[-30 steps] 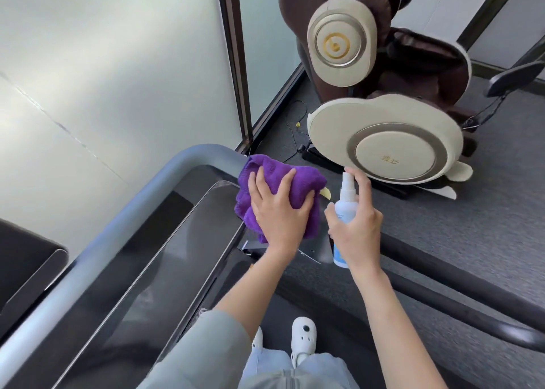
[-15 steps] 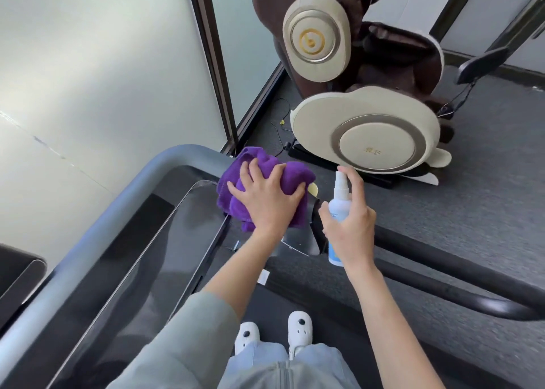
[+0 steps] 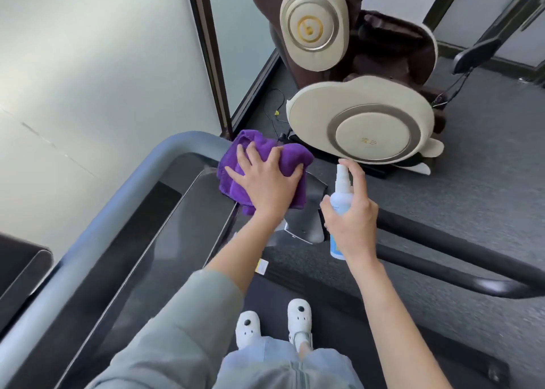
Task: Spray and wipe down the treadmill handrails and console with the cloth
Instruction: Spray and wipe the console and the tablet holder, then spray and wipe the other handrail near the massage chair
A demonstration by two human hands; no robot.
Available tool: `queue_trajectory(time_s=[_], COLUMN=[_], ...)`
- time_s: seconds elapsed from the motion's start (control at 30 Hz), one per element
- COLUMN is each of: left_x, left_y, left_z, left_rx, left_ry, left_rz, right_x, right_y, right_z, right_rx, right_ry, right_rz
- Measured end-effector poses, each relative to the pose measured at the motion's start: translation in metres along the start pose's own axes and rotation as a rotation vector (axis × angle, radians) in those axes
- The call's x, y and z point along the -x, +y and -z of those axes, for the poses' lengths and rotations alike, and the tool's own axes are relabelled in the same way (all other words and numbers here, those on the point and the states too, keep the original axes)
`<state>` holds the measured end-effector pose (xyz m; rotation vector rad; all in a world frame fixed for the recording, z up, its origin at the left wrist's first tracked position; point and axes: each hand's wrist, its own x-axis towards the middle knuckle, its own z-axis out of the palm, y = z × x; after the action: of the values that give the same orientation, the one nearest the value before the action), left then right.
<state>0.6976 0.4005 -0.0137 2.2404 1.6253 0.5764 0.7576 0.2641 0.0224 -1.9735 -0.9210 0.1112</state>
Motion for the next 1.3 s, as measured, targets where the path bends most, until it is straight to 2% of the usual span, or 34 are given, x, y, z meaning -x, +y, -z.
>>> queue_trajectory(time_s=[0.13, 0.23, 0.33, 0.5, 0.73, 0.9, 1.0, 1.17, 1.3], left_x=[0.027, 0.009, 0.001, 0.027, 0.115, 0.176, 0.210, 0.254, 0.275], left_y=[0.010, -0.007, -0.016, 0.008, 0.058, 0.089, 0.105, 0.118, 0.122], left_z=[-0.014, -0.009, -0.004, -0.006, -0.031, -0.020, -0.005, -0.002, -0.012], left_rx=[-0.013, -0.030, -0.001, 0.144, 0.166, 0.362, 0.397, 0.472, 0.529], left_ry=[0.012, 0.093, 0.113, 0.111, 0.198, 0.405, 0.479, 0.525, 0.505], left_rz=[-0.189, -0.224, -0.103, 0.071, 0.018, 0.346, 0.478, 0.478, 0.490], right_x=[0.010, 0.010, 0.011, 0.006, -0.025, -0.055, -0.066, -0.060, -0.058], right_y=[-0.001, 0.004, 0.012, 0.036, 0.080, 0.110, 0.118, 0.125, 0.117], right_z=[0.008, 0.020, 0.035, 0.058, 0.117, 0.174, 0.193, 0.191, 0.183], right_rx=[0.048, 0.063, 0.059, -0.019, -0.082, -0.002, 0.098, 0.184, 0.269], right_ry=[-0.009, 0.020, 0.020, -0.049, -0.306, -0.454, -0.523, -0.718, -0.729], right_rz=[-0.014, -0.043, -0.057, -0.064, 0.228, 0.435, 0.491, 0.592, 0.650])
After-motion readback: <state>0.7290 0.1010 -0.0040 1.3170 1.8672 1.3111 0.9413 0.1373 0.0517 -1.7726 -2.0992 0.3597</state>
